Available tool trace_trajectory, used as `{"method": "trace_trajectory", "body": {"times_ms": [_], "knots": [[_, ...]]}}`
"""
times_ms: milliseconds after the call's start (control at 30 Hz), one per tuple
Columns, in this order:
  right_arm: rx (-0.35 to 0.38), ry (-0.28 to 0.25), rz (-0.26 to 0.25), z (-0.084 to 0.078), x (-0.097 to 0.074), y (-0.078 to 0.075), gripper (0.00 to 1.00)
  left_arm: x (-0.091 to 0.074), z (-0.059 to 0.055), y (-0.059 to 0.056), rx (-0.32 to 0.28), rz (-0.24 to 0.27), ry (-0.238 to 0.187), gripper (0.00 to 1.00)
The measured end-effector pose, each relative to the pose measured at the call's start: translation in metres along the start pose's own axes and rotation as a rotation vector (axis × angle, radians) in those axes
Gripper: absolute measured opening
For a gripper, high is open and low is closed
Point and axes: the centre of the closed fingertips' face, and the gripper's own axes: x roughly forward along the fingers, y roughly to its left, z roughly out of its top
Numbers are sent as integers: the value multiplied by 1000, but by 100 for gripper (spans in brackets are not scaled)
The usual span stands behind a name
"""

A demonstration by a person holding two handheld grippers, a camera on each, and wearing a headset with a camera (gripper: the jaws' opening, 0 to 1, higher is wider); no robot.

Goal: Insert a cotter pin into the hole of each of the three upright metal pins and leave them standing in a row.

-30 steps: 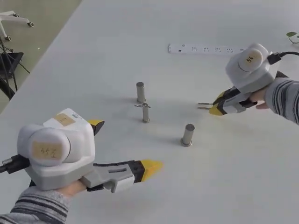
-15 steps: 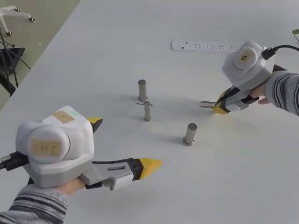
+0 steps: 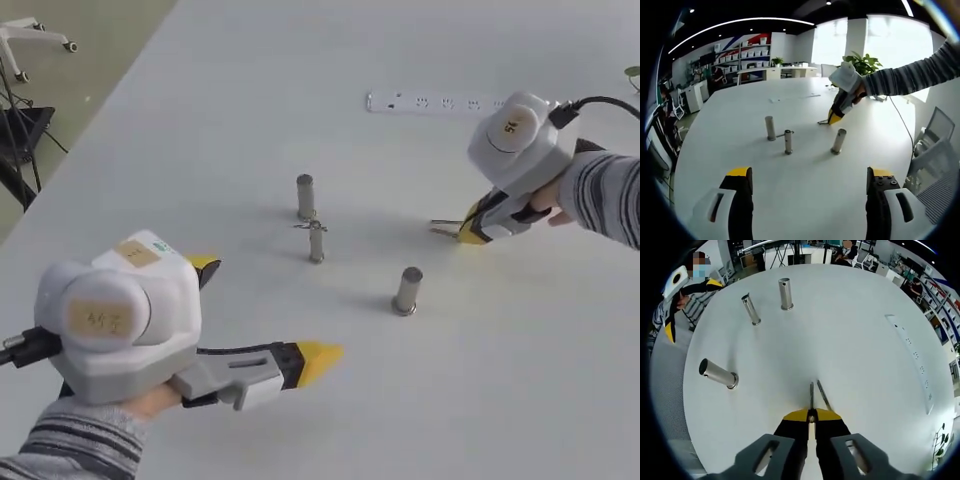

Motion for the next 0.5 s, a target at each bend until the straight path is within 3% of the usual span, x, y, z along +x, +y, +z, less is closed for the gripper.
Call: {"method": "trace_trajectory", "body": {"times_ms": [333,500], "knots": [[-77,-9,-8,1,-3,5,0,0,2,-5,4,-25,5,87],[-92,-54,-17,10,-13,11,0,-1,5,-8,4,-46,11,81]]}}
